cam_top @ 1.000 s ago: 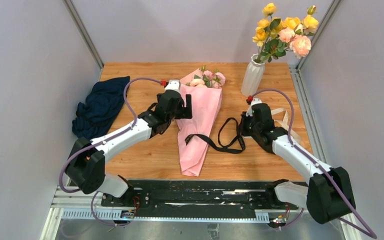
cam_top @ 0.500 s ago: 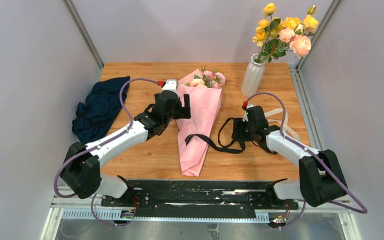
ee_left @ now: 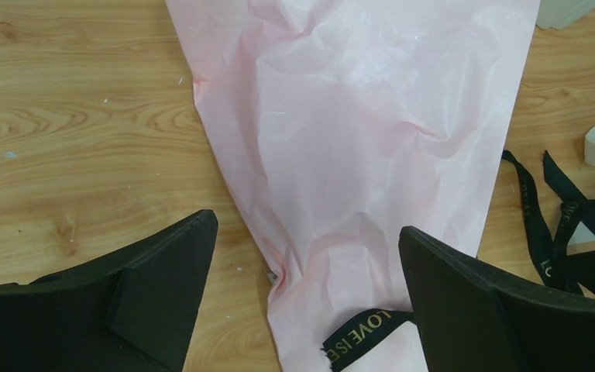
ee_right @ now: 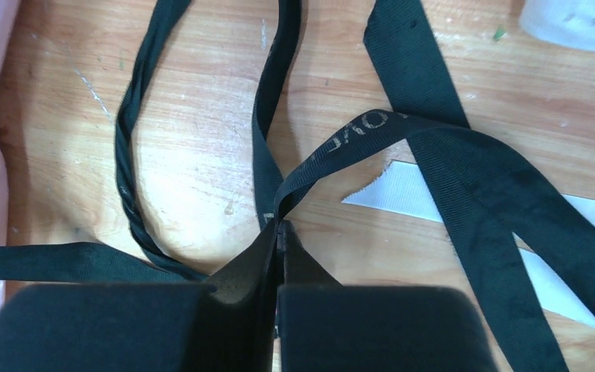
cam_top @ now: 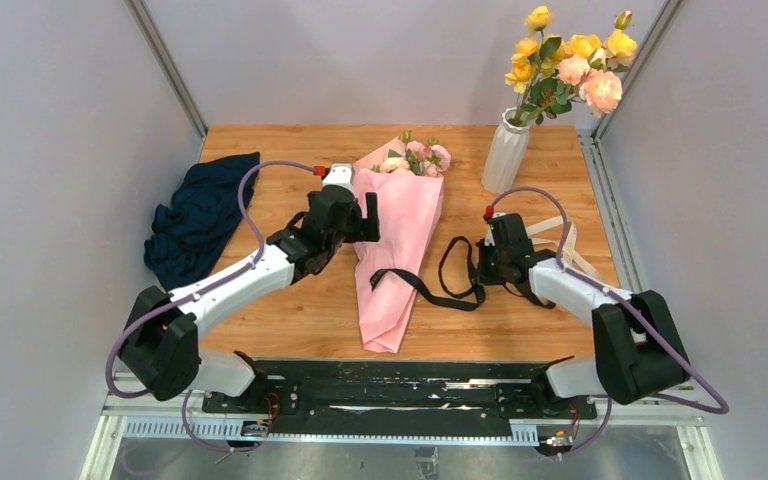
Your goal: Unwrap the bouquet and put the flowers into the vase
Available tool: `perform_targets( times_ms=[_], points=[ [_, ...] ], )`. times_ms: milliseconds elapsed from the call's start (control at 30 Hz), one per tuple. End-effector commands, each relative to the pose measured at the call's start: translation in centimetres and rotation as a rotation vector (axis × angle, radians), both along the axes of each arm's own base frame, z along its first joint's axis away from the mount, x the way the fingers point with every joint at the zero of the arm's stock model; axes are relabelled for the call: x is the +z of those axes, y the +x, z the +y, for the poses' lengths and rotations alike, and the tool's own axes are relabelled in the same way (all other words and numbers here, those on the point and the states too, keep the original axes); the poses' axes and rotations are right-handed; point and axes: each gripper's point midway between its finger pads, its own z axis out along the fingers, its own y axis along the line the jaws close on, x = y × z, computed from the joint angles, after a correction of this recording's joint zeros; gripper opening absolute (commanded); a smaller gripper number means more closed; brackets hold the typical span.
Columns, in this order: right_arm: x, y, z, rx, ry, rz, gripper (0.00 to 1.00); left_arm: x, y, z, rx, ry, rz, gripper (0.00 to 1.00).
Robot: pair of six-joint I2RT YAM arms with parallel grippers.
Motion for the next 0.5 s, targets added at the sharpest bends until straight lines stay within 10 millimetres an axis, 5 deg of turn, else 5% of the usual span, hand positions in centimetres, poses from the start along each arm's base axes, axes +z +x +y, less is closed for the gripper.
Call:
perform_targets(
  times_ms=[0, 167, 467],
  points=[
    [3.3, 1.2, -0.6, -0.032, -0.015, -0.078, 0.00, 1.4, -0.2, -0.2, -0.005, -0.038, -0.032, 1.00],
    [8.2, 2.9, -2.3, -0.082, 0.003, -0.178, 0.00, 1.4, -0.3, -0.1, -0.005, -0.034, -0.031, 1.00],
    [14.0, 3.6, -9.4, -0.298, 0.008, -0.306, 0.00, 1.5, -0.4, -0.1, -0.006, -0.037, -0.033, 1.00]
  ],
)
